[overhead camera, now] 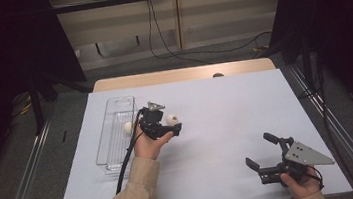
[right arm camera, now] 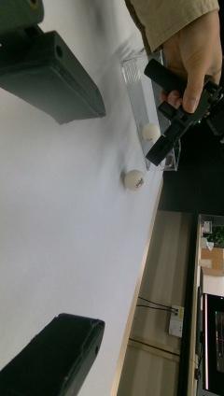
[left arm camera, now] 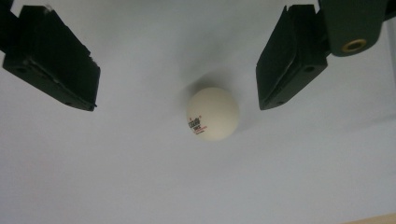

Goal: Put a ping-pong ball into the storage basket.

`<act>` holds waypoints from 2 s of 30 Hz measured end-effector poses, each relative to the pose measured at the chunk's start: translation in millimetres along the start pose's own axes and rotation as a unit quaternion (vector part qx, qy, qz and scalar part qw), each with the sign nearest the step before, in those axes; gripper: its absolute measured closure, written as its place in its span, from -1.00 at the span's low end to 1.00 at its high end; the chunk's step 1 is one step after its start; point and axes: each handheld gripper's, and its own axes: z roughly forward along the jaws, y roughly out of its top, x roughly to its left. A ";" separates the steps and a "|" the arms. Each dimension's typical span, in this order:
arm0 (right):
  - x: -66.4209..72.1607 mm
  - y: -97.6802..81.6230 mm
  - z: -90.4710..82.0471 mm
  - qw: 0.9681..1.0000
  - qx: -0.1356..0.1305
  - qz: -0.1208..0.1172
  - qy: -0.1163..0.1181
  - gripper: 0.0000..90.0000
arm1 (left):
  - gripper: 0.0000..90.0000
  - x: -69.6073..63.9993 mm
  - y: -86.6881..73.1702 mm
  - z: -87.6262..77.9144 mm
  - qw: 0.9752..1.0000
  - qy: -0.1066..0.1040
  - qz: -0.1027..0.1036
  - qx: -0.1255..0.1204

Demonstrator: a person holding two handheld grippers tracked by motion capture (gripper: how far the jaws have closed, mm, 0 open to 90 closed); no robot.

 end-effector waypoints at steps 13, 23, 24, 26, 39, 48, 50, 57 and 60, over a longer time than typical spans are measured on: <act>0.0 -0.1 0.2 1.000 0.001 0.000 0.001 -0.99 | -0.69 2.7 -1.2 8.6 1.000 0.013 0.001 0.003; 0.1 -0.3 0.4 1.000 0.001 0.001 0.000 -0.99 | -0.69 4.9 -1.8 16.2 1.000 0.017 -0.001 -0.005; 0.1 -0.3 0.6 1.000 0.001 0.000 0.000 -0.99 | -0.69 5.5 -1.9 16.9 1.000 0.014 -0.005 -0.004; 0.4 -0.4 0.6 1.000 0.001 0.000 0.000 -0.99 | -0.69 7.3 -1.8 17.9 1.000 0.016 -0.004 -0.003; 0.3 -0.2 0.1 1.000 0.001 0.002 0.001 -0.99 | -0.69 8.3 -1.0 22.2 1.000 0.020 -0.005 -0.008; 0.2 -0.2 0.1 1.000 0.001 0.002 0.001 -0.99 | -0.69 8.5 -0.8 26.0 1.000 0.019 -0.007 -0.005; 0.3 -0.2 0.1 1.000 0.001 0.001 0.001 -0.99 | -0.69 8.7 -0.8 26.8 1.000 0.019 -0.007 -0.005; 0.1 -0.2 0.1 1.000 0.001 0.001 0.001 -0.99 | -0.69 10.6 -0.2 28.6 1.000 0.021 -0.008 -0.005; 0.1 -0.3 0.2 1.000 0.001 0.001 0.001 -0.99 | -0.69 11.0 -0.3 29.3 1.000 0.023 -0.005 -0.004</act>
